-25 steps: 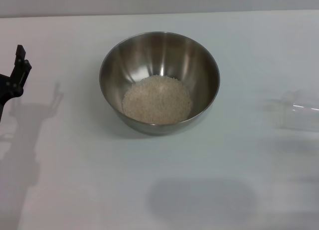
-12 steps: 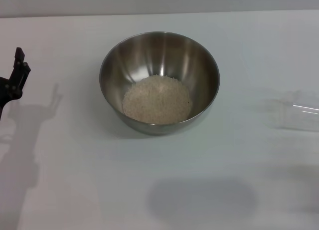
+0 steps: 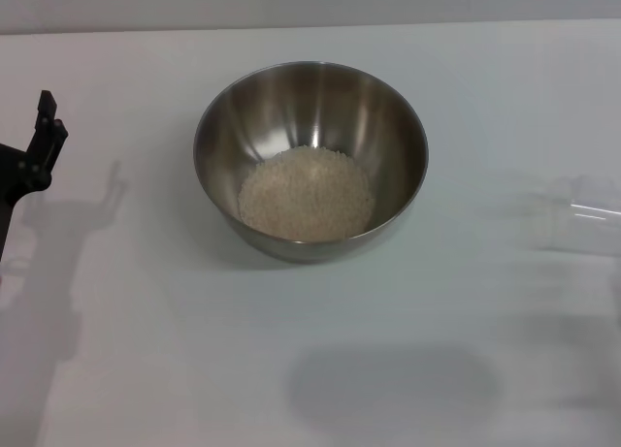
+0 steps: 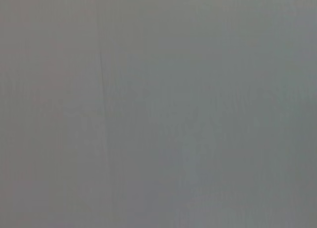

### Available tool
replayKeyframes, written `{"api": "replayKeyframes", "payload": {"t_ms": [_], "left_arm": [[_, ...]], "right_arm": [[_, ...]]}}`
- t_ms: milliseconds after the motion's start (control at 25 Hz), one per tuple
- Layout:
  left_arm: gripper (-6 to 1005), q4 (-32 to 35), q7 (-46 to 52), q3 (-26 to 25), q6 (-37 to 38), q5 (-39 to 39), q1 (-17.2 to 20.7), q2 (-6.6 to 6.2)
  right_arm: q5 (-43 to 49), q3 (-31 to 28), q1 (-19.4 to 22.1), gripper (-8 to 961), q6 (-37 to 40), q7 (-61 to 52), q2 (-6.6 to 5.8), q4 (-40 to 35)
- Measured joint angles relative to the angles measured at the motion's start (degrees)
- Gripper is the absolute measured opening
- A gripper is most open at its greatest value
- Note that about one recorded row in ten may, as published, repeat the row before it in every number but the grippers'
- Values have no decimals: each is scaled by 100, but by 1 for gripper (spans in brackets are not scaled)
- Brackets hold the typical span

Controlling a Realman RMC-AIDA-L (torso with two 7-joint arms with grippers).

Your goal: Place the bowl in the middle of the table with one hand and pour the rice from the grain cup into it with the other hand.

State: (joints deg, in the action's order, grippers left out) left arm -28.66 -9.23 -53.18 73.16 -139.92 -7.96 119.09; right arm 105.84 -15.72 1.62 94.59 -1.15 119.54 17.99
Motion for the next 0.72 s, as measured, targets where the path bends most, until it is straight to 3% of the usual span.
{"api": "replayKeyframes", "payload": {"t_ms": [200,440,720], "left_arm": [[834,9,0,0,-14,0,32,0],[834,23,0,1,-108,0,-10,0],[834,27,0,1,-120,24,-20,0]], "right_arm": [[-4,2,-10,584,-185,-1,-1,-14],[30,-8,-17,584,433,7,1,-60],[-279,-97,-226,584,131,-2,-7,-118]]}}
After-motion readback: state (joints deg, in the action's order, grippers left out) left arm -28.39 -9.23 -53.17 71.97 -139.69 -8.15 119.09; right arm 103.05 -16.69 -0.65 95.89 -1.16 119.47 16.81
